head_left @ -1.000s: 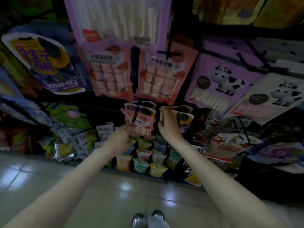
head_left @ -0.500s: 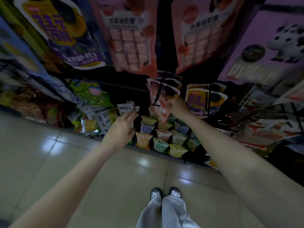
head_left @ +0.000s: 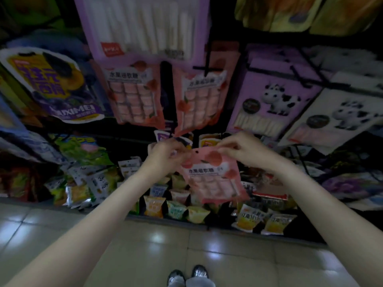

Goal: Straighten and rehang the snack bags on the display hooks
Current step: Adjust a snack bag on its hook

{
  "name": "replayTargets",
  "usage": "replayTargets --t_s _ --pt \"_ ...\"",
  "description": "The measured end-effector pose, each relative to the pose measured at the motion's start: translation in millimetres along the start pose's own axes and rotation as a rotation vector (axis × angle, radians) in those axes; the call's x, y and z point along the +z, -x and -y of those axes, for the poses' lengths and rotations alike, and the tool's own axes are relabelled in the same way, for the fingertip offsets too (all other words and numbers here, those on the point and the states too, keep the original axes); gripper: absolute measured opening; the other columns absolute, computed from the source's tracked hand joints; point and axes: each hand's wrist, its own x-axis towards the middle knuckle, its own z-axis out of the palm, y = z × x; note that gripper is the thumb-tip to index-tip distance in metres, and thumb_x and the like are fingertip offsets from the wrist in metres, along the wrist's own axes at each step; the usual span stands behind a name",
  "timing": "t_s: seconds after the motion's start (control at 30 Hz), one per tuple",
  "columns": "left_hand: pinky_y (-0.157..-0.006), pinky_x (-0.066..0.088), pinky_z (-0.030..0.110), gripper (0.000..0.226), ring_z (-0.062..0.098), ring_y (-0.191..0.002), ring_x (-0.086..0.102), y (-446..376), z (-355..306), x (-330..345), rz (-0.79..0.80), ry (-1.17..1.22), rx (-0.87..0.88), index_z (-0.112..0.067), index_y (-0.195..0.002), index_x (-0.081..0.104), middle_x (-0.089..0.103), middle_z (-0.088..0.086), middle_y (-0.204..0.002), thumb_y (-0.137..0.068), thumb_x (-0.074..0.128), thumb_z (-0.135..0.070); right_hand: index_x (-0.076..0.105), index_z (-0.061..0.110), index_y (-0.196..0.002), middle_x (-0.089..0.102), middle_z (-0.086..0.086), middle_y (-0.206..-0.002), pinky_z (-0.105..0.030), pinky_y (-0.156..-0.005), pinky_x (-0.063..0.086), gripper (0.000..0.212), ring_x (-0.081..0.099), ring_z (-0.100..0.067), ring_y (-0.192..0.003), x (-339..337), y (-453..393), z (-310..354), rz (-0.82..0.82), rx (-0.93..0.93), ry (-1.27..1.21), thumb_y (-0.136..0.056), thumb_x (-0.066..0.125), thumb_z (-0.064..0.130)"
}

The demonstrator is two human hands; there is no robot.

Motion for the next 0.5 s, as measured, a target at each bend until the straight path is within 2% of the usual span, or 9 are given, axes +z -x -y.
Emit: replayTargets --t_s 0.03,0.1,0.17,0.23,0.3,0.37,0.4,0.5 --pt "-0.098 0.038 0.044 0.008 0.011 -0.093 0.057 -6.4 -10.5 -5.6 -0.035 0.066 -0.023 -0.029 -0.081 0.067 0.062 -0.017 -0.086 -0.085 0.062 -0.035 0.072 0.011 -0.104 0.065 0.020 -0.092 -0.019 -0.071 0.049 0.019 0.063 -0.007 -0.081 -12.1 4.4 2.4 -0.073 0.000 -0.041 -0.091 0.060 0.019" --pt "-0.089 0.040 0.027 0.007 0.009 -0.093 0.056 -18.9 -29.0 -15.8 -0.103 0.113 0.001 -0.029 -0.080 0.063 0.061 -0.015 -0.087 -0.085 0.065 -0.024 0.071 0.012 -0.105 0.059 0.020 -0.089 -0.002 -0.068 0.040 0.019 0.056 0.007 -0.077 -29.8 8.0 5.0 -0.219 0.005 -0.125 -0.090 0.061 0.017" --pt "-0.074 0.038 0.015 0.017 0.008 -0.091 0.055 -29.2 -49.3 -28.9 -0.170 0.170 0.048 -0.027 -0.080 0.058 0.059 -0.013 -0.087 -0.083 0.064 -0.011 0.069 0.016 -0.106 0.059 0.017 -0.089 0.001 -0.068 0.037 0.018 0.053 0.015 -0.072 -40.9 4.9 6.8 -0.375 -0.009 -0.221 -0.090 0.061 0.014" --pt "-0.070 0.042 0.011 0.022 0.001 -0.083 0.057 -35.0 -66.3 -43.6 -0.217 0.251 0.085 -0.025 -0.081 0.056 0.060 -0.012 -0.085 -0.080 0.061 -0.003 0.069 0.015 -0.106 0.062 0.014 -0.087 -0.001 -0.068 0.037 0.019 0.054 0.018 -0.070 -47.1 -4.9 9.5 -0.534 -0.025 -0.298 -0.089 0.061 0.011" --pt "-0.081 0.047 0.027 0.013 0.007 -0.089 0.060 -39.1 -69.4 -53.6 -0.291 0.175 0.147 -0.022 -0.089 0.058 0.064 -0.005 -0.090 -0.077 0.057 -0.017 0.070 0.008 -0.104 0.066 0.005 -0.092 -0.008 -0.074 0.042 0.019 0.058 0.009 -0.078 -48.8 -19.2 14.6 -0.648 -0.053 -0.332 -0.089 0.060 0.010" --pt "-0.089 0.042 0.045 0.033 0.030 -0.105 0.053 -43.1 -66.0 -58.5 -0.374 -0.112 0.200 -0.014 -0.102 0.059 0.060 0.009 -0.107 -0.075 0.047 -0.030 0.071 0.004 -0.102 0.068 -0.001 -0.096 -0.017 -0.080 0.046 0.018 0.062 -0.007 -0.090 -48.9 -33.4 21.1 -0.729 -0.084 -0.393 -0.089 0.060 0.008" --pt "-0.090 0.036 0.049 0.038 0.038 -0.108 0.048 -43.5 -65.3 -58.1 -0.411 -0.249 0.202 -0.010 -0.106 0.058 0.055 0.016 -0.112 -0.076 0.046 -0.029 0.071 0.004 -0.101 0.068 -0.001 -0.096 -0.020 -0.081 0.047 0.017 0.063 -0.011 -0.092 -48.5 -39.9 23.1 -0.762 -0.090 -0.418 -0.088 0.060 0.007" --pt "-0.098 0.026 0.055 0.047 0.046 -0.120 0.036 -41.2 -64.6 -53.7 -0.421 -0.454 0.125 -0.006 -0.119 0.053 0.045 0.024 -0.124 -0.074 0.048 -0.020 0.070 0.005 -0.103 0.069 -0.003 -0.097 -0.011 -0.076 0.044 0.018 0.063 -0.012 -0.092 -45.8 -52.5 22.8 -0.803 -0.045 -0.456 -0.089 0.060 0.010"
